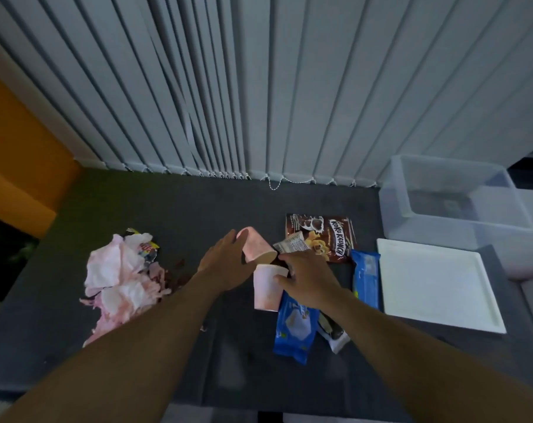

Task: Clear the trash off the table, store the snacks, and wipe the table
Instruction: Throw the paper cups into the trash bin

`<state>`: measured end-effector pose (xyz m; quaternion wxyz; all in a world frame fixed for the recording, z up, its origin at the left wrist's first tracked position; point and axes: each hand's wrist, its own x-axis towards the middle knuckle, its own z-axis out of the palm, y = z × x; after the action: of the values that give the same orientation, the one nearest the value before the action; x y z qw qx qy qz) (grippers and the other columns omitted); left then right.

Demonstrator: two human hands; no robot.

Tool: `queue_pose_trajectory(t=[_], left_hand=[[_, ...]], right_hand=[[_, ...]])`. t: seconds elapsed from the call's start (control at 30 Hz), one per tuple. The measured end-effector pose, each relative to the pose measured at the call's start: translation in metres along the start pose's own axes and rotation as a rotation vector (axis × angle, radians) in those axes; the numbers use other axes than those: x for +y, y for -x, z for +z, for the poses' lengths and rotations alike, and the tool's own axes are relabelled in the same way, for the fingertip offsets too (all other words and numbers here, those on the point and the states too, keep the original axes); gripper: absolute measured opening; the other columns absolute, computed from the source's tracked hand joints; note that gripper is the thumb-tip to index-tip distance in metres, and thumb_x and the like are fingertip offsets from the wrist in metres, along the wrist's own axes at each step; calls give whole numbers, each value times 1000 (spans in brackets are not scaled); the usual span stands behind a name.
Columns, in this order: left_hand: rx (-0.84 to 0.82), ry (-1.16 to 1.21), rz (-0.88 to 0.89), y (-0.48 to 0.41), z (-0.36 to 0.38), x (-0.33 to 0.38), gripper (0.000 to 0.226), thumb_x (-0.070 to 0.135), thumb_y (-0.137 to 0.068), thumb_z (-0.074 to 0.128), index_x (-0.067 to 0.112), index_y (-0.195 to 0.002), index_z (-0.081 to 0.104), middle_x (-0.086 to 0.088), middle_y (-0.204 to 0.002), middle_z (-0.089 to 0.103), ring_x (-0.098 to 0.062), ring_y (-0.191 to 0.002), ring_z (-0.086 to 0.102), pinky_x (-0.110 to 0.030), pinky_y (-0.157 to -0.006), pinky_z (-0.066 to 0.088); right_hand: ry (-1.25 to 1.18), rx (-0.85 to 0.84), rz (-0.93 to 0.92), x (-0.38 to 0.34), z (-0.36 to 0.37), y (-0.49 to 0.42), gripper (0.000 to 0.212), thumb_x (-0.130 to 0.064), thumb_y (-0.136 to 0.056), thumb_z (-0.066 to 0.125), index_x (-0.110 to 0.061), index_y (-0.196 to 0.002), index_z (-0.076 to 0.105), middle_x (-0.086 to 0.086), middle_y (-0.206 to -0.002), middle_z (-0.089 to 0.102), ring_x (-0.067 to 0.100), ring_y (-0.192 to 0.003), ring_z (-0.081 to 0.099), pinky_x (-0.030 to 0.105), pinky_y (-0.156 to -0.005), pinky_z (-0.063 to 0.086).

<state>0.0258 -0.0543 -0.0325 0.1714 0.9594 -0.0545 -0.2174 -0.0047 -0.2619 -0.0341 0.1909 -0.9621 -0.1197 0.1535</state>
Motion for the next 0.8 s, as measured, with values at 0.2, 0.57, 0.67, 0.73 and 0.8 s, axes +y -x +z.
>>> queue_pose_trajectory(t=[0.2, 0.57, 0.67, 0.73, 0.8], left_hand=[[-126, 127, 24, -26, 7, 0, 93, 43, -94, 63, 16, -160, 3, -10, -168, -2, -27, -154, 3, -40, -124, 15], [-91, 238, -4, -40, 5, -5, 89, 31, -83, 79, 12, -152, 25, -7, -155, 11, -29, -136, 38, -32, -105, 40], [-98, 277, -27, -41, 6, -5, 94, 30, -77, 84, 14, -150, 27, -7, -152, 21, -28, -132, 42, -30, -96, 42], [-81, 306, -81, -39, 4, -6, 98, 33, -70, 89, 17, -146, 29, -6, -143, 25, -27, -124, 45, -31, -91, 44], [-69, 305, -118, -35, 2, -8, 99, 38, -67, 90, 20, -144, 30, -5, -138, 25, -27, -122, 45, -33, -92, 45]], right_hand=[[-1, -35, -28, 7, 14, -6, 30, -41, -94, 58, -26, -120, 63, -2, -102, 69, 21, -97, 57, 38, -87, 47], [-82, -95, -28, 10, 23, -8, 14, -33, -96, 59, -20, -99, 65, -1, -87, 64, 15, -80, 58, 31, -71, 46], [-101, -108, -17, 12, 26, -10, 16, -34, -96, 57, -24, -106, 65, 0, -94, 66, 16, -86, 60, 37, -77, 53], [-104, -116, -19, 14, 26, -10, 16, -33, -96, 58, -24, -107, 65, 1, -95, 66, 16, -86, 60, 37, -77, 53], [-122, -108, -26, 16, 26, -10, 16, -31, -97, 57, -22, -108, 65, 1, -97, 67, 16, -88, 60, 37, -78, 53]])
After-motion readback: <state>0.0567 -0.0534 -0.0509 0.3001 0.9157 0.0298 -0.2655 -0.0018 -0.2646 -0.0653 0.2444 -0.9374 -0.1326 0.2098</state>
